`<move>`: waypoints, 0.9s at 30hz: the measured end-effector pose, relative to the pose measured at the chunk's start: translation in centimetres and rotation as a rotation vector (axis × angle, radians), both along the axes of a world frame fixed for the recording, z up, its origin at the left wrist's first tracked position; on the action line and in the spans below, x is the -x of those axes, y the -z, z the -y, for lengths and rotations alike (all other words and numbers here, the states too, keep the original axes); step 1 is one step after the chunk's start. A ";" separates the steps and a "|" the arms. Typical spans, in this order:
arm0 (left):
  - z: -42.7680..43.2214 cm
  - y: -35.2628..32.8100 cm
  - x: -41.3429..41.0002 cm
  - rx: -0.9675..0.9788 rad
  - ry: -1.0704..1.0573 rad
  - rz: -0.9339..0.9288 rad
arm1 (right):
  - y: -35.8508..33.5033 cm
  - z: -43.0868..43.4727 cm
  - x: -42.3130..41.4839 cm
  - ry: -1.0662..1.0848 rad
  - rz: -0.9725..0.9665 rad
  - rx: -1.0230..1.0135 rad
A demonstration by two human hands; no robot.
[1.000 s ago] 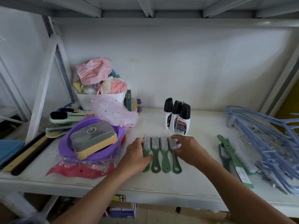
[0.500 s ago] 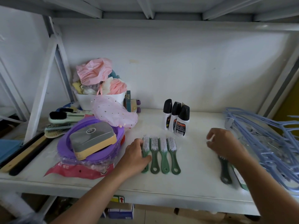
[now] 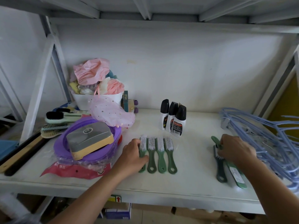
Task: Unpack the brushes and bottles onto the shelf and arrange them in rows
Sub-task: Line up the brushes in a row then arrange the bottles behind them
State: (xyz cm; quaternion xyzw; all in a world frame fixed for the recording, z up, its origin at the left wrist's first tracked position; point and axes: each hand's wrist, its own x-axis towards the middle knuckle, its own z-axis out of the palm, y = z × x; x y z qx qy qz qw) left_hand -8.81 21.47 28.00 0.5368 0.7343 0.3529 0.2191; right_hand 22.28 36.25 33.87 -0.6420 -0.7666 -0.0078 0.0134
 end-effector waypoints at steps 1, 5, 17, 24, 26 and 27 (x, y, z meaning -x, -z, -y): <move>0.0 0.0 0.0 -0.002 -0.001 -0.001 | 0.0 0.0 0.0 0.010 -0.002 0.002; 0.1 0.1 0.1 -0.004 0.001 -0.003 | 0.2 -0.6 -0.1 0.001 -0.035 0.040; -0.1 0.2 0.2 -0.009 -0.003 0.050 | -2.7 0.3 1.1 -0.058 -0.339 0.057; 0.0 0.3 0.2 -0.011 0.012 0.061 | -3.5 1.8 1.5 0.029 -0.866 0.202; 0.0 0.3 0.3 -0.011 0.008 0.055 | -3.5 1.9 1.5 0.022 -0.904 0.277; 0.0 0.3 0.3 -0.011 0.006 0.048 | -3.5 2.0 1.5 0.010 -0.903 0.291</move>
